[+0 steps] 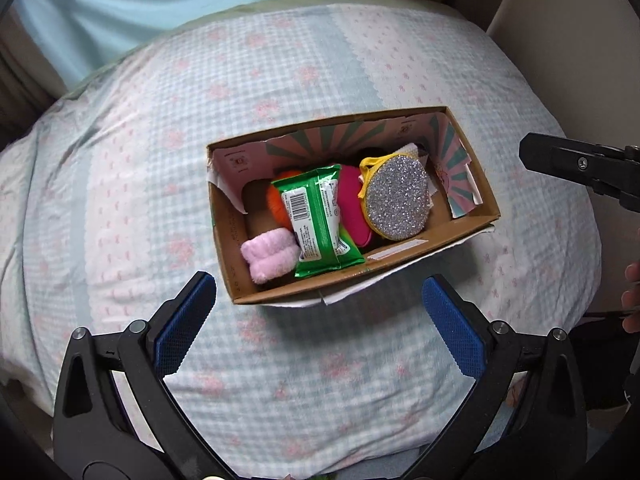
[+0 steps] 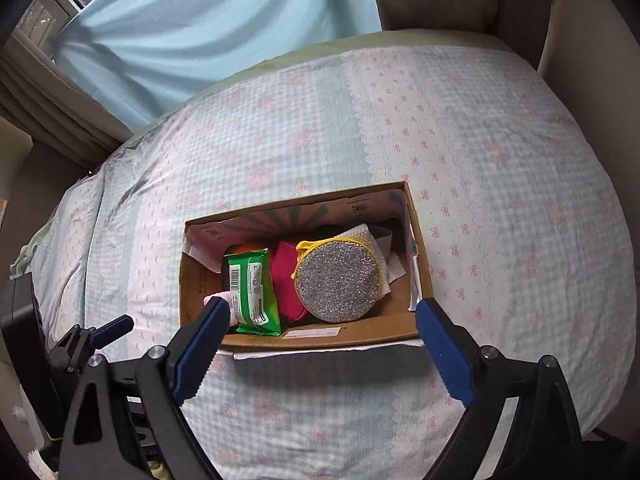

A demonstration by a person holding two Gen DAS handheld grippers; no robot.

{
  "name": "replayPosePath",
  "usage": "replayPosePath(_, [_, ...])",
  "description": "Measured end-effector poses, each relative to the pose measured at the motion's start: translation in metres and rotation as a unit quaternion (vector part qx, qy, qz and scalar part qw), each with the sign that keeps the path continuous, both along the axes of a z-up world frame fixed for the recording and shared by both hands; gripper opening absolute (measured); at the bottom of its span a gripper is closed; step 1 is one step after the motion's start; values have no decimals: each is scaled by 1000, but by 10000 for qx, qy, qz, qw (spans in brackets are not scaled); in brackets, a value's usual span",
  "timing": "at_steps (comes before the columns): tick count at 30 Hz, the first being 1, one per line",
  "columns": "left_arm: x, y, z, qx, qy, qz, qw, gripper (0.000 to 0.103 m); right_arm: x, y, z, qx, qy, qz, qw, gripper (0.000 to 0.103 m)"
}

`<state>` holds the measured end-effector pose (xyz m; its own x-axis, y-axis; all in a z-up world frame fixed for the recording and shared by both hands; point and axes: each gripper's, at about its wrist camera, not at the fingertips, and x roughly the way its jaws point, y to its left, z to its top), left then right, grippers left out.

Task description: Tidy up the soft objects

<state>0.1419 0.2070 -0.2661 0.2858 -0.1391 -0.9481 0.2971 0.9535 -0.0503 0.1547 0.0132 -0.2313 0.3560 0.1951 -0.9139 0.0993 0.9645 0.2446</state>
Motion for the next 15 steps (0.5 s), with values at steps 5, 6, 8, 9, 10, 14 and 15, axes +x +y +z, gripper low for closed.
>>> replayPosePath(5, [-27, -3, 45, -106, -342, 270, 9990, 103, -26, -8, 44, -178, -395, 197, 9989, 92])
replayPosePath(6, [-31, -4, 57, -132, -443, 342, 9983, 103, -31, -11, 55, -251, -506, 236, 9981, 92])
replayPosePath(8, [-39, -6, 81, -175, -717, 463, 9962, 103, -43, -17, 77, -307, -772, 316, 9960, 92])
replayPosePath(9, [-43, -9, 94, -150, -890, 538, 9945, 103, -49, -20, 89, -337, -907, 367, 9946, 92])
replayPosePath(10, [-48, -10, 109, -134, -1084, 620, 9921, 103, -54, -23, 100, -418, -1045, 405, 9928, 92])
replayPosePath(14, [-70, -15, 171, -434, -1798, 974, 9779, 103, -77, -36, 147, -751, -1570, 480, 9836, 92])
replayPosePath(15, [-76, -17, 184, -533, -1969, 1032, 9735, 103, -83, -40, 158, -801, -1718, 474, 9807, 92])
